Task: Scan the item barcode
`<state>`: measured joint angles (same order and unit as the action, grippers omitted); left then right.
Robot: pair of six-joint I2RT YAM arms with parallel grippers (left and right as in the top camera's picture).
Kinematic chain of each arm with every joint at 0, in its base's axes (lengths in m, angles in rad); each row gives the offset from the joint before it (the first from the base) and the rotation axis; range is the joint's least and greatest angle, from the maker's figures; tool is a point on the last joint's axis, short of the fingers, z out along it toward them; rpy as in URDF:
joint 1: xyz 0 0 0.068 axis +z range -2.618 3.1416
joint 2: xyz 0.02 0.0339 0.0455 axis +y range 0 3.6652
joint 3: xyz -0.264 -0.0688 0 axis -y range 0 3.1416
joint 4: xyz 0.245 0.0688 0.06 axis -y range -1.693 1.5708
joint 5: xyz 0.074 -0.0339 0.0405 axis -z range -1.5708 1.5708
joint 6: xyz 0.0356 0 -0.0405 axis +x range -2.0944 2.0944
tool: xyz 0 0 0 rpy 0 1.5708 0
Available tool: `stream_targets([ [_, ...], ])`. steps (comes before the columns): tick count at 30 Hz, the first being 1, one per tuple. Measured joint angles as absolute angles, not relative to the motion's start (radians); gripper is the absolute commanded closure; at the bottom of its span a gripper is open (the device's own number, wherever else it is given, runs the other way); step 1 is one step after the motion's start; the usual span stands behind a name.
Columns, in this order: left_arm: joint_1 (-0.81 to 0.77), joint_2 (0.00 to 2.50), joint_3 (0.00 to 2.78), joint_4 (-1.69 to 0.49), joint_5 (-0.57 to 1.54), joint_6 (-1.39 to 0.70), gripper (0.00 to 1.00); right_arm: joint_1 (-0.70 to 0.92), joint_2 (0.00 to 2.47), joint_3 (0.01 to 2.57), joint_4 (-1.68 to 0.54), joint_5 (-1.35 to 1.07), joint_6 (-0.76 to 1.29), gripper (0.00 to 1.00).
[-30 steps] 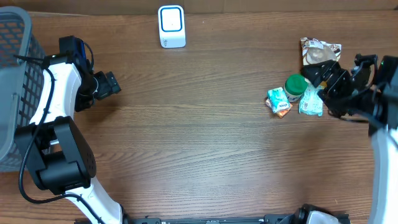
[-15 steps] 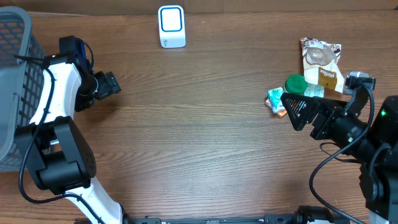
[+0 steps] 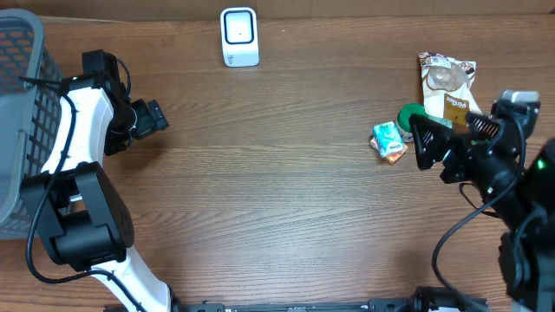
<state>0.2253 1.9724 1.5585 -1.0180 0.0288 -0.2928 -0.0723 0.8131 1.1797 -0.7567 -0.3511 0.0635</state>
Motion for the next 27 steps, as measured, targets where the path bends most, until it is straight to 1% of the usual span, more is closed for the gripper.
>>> stream_targets([
  [3, 0.225, 1.972, 1.559, -1.018, 0.029, -0.293, 0.0, -0.044, 0.726, 1.079, -0.621, -0.328, 0.007, 0.0],
  [5, 0.225, 1.972, 1.559, -1.018, 0.029, -0.293, 0.0, -0.018, 0.638, 0.963, -0.479, -0.302, -0.02, 0.0],
  [7, 0.225, 1.972, 1.559, -1.018, 0.029, -0.293, 0.0, -0.004, 0.564, 0.86, -0.384, -0.283, -0.033, 0.0],
  [13, 0.225, 1.972, 1.559, -1.018, 0.028, -0.292, 0.0, 0.002, 0.372, 0.54, -0.2, -0.255, -0.053, 0.0],
  [17, 0.225, 1.972, 1.559, -1.018, 0.028, -0.293, 0.0, 0.006, 0.226, 0.341, -0.111, -0.244, -0.057, 0.0],
  [20, 0.225, 1.972, 1.559, -1.018, 0.029, -0.293, 0.0, 0.016, 0.126, 0.24, -0.075, -0.235, -0.057, 0.0],
  [24, 0.225, 1.972, 1.559, -1.018, 0.029, -0.293, 0.0, 0.037, 0.027, 0.145, -0.056, -0.221, -0.059, 0.0],
  [27, 0.225, 1.972, 1.559, -1.018, 0.029, -0.293, 0.0, 0.044, 0.015, 0.102, -0.054, -0.217, -0.059, 0.0],
])
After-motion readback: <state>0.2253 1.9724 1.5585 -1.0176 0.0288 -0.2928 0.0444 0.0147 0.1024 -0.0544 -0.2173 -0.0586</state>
